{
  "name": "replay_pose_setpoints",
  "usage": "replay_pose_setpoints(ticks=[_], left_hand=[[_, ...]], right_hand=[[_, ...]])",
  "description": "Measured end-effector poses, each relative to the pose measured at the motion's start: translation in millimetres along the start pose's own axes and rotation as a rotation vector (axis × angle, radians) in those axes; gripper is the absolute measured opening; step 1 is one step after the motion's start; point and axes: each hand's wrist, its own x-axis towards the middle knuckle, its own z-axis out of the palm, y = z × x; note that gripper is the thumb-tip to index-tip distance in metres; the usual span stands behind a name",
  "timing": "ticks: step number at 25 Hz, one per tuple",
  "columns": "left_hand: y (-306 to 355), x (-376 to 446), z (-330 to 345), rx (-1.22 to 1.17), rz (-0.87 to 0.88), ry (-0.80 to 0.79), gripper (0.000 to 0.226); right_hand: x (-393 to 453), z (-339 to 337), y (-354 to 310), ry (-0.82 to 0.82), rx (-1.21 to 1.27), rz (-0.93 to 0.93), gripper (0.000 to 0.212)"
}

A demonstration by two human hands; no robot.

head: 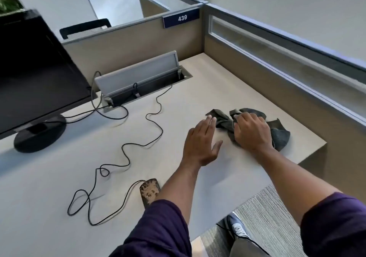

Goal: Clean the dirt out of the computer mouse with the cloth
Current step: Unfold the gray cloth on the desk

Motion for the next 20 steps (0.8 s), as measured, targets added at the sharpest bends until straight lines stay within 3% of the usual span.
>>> replay_pose_setpoints(ticks=[6,8,12,14,18,20], left_hand=[[14.5,53.1,30.8,-0.052,-0.131,-0.275,0.084],[13.7,62.9,35.5,-0.113,-0.175,-0.274,0.078],[17.8,69.9,44.2,-0.163,-0.229,-0.172,0.042],[16.8,70.5,40.9,-0.197,-0.282,-0.13,0.028],[14.8,64.3,28.4,-0.339,-0.439,-0.019,0.023],[16.0,61.8,20.8,-0.594,-0.577,0.029,0.02]], right_hand=[[5.9,16.8,31.3,-0.339,-0.057,0.221,0.058],[2.0,23.5,37.6,-0.421,0.058,0.272,0.057],[2.6,25.9,41.7,-0.37,0.252,0.281,0.028],[4.2,22.6,39.9,-0.359,0.256,0.29,0.025],[1.2,10.1,21.7,-0.233,0.205,0.246,0.026],[1.6,3.1,3.8,-0.143,0.242,0.23,0.024]])
